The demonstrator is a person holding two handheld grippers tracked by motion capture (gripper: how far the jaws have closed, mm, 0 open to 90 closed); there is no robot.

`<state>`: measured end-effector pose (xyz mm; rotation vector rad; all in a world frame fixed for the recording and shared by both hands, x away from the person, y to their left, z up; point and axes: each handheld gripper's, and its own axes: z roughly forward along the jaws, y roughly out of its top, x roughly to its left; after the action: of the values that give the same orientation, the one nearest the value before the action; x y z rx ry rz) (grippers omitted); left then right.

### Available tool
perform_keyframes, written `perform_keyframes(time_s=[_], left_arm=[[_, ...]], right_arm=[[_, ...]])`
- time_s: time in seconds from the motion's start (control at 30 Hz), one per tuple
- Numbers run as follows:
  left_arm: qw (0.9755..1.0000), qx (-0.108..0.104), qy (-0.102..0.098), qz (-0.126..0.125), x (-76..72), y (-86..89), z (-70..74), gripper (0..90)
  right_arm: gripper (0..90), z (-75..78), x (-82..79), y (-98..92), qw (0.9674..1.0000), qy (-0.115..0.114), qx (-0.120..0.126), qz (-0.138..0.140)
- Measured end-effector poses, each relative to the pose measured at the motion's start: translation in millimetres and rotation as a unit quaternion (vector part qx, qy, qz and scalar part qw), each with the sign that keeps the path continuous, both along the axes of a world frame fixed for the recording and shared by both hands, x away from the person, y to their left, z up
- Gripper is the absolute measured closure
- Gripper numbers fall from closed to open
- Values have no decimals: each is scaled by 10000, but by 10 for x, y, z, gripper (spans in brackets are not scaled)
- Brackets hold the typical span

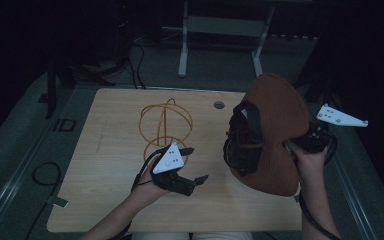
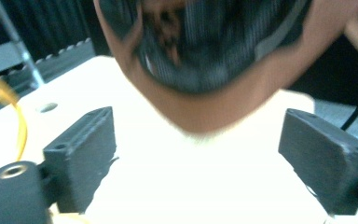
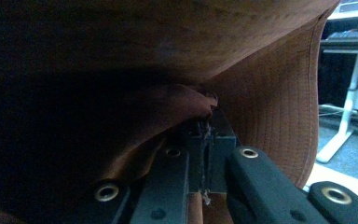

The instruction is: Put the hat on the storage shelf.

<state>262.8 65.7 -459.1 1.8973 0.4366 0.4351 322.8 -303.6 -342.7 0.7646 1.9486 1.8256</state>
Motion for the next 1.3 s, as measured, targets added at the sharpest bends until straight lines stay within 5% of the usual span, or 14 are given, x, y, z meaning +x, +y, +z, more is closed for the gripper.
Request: perform_keyframes(time_s=[0.37, 0.7, 0.9, 1.07, 1.23, 1.3], left_arm=[[9971, 199, 427, 594, -115, 478, -513, 89], [9878, 298, 669, 1374, -195, 1017, -908, 90], [9773, 397, 948, 1851, -234, 1305, -1061, 90], [9652, 541, 1151, 2284, -241, 1504, -1119, 90], [9475, 466, 1171, 2938, -262, 1719, -1124, 90], [9377, 431, 1156, 3249, -283, 1818, -1113, 90]], right_arm=[[879, 140, 279, 120, 9999, 43, -18, -137], [879, 215, 486, 254, 9997, 107, -67, -210], [878, 241, 578, 384, 9997, 127, -100, -172], [879, 251, 664, 515, 9996, 152, -183, -140], [879, 277, 746, 643, 9995, 167, -231, -115], [879, 295, 778, 698, 9994, 172, -259, -134]])
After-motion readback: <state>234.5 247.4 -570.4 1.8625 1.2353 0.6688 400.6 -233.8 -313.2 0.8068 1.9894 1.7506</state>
